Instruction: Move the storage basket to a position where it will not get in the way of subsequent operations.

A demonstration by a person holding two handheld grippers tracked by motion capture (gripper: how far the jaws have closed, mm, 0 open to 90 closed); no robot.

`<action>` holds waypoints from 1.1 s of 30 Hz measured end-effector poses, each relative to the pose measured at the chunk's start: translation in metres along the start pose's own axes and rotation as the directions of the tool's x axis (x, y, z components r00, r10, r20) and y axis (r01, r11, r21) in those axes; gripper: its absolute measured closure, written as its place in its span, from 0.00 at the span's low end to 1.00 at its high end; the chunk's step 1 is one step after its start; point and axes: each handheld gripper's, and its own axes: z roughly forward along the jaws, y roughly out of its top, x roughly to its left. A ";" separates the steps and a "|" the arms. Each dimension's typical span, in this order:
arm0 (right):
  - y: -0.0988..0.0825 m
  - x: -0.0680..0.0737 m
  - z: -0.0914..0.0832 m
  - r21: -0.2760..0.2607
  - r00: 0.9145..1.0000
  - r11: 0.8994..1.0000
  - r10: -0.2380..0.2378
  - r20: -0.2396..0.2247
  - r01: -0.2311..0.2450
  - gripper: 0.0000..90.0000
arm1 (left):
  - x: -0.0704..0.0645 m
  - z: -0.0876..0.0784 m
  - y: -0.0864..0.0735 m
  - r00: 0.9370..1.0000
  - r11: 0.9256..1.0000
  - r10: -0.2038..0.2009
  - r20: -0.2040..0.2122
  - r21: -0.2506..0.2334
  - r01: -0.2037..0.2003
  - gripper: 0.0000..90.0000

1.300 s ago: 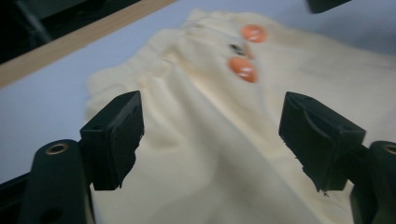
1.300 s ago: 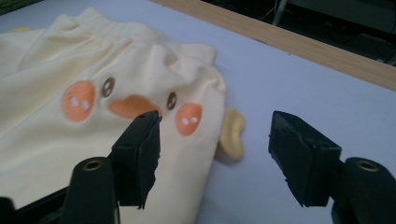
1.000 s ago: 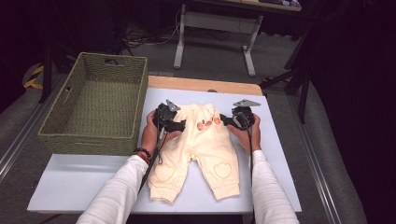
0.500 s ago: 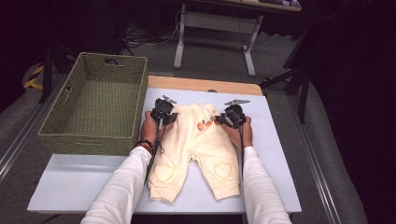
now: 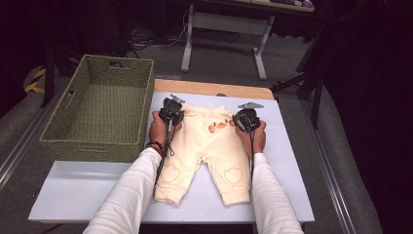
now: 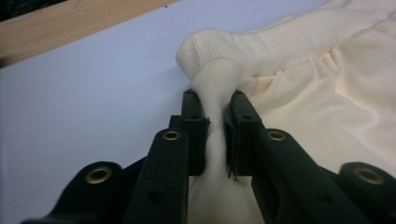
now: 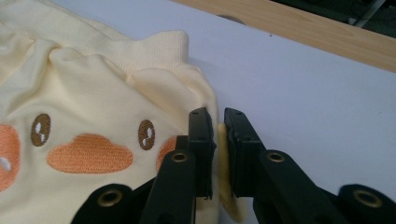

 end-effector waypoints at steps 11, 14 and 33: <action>-0.004 0.014 -0.019 -0.087 1.000 0.996 -0.022 -0.001 0.021 0.75 | -0.007 -0.023 0.006 0.998 0.996 -0.028 0.050 -0.079 0.032 0.66; -0.007 0.022 -0.035 -0.141 0.998 0.989 -0.059 -0.027 0.055 0.82 | -0.014 -0.035 0.007 0.995 0.994 0.029 0.100 -0.109 -0.018 0.79; -0.039 0.063 -0.087 -0.157 0.934 0.967 -0.236 -0.268 0.199 1.00 | -0.066 -0.097 -0.039 0.890 0.931 0.360 0.279 -0.164 -0.325 0.99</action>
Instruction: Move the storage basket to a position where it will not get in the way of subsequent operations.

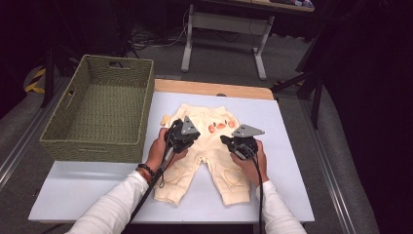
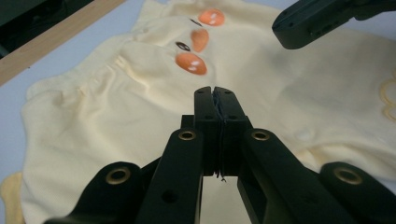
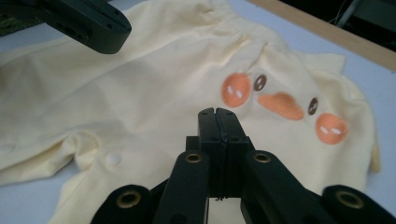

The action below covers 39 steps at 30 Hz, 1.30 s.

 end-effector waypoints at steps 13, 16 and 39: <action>-0.017 0.037 -0.014 0.074 0.995 0.995 -0.061 -0.082 0.067 1.00 | -0.027 -0.047 -0.053 0.993 0.994 0.101 0.065 0.042 -0.104 0.95; -0.019 0.045 -0.019 0.071 0.993 0.995 -0.064 -0.098 0.072 1.00 | -0.029 -0.060 -0.061 0.992 0.994 0.106 0.074 0.029 -0.108 0.92; -0.039 0.081 -0.028 0.143 0.996 0.987 -0.058 -0.075 0.068 0.63 | -0.032 -0.127 -0.124 0.994 0.996 0.091 0.053 -0.021 -0.090 0.50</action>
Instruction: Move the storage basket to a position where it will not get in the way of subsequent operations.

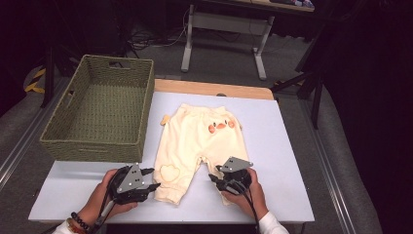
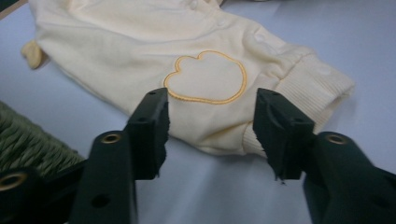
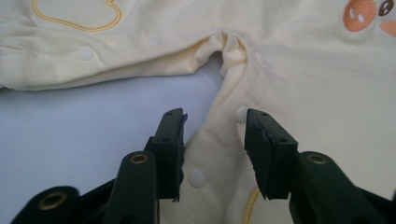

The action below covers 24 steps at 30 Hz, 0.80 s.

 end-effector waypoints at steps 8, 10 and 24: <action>0.000 0.006 0.006 0.044 0.999 0.999 -0.027 0.023 0.026 0.71 | 0.000 -0.015 -0.011 0.999 0.999 -0.039 -0.036 -0.032 0.038 0.28; 0.000 0.005 0.006 0.048 0.999 0.998 -0.041 0.032 0.039 0.83 | 0.001 -0.018 -0.012 0.998 0.999 -0.040 -0.046 -0.032 0.038 0.25; 0.004 0.010 -0.009 -0.027 0.998 0.998 -0.062 -0.025 0.061 0.90 | 0.005 -0.015 -0.015 0.997 0.997 -0.074 -0.034 -0.012 0.073 0.21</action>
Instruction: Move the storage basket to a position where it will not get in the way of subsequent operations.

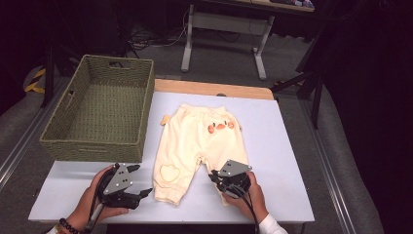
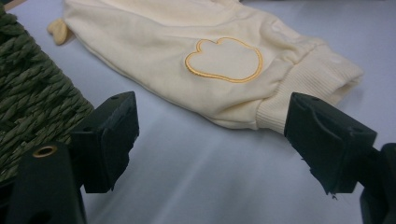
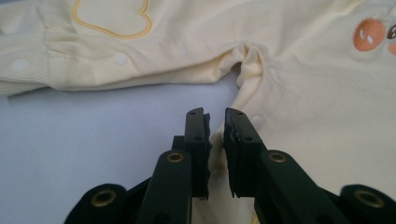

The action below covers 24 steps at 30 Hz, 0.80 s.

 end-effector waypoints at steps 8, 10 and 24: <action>-0.003 -0.014 -0.020 -0.110 0.999 0.993 0.049 0.016 -0.047 0.76 | -0.008 0.010 0.002 0.997 1.000 -0.011 0.071 0.012 0.010 0.20; -0.008 -0.022 -0.028 -0.126 0.996 0.989 0.084 0.042 -0.078 0.72 | -0.010 0.014 0.002 0.996 1.000 -0.016 0.089 0.018 0.015 0.20; -0.061 -0.064 -0.055 -0.178 0.942 0.956 0.266 0.204 -0.232 0.58 | -0.022 0.045 0.012 0.991 0.992 -0.020 0.132 0.127 0.003 0.38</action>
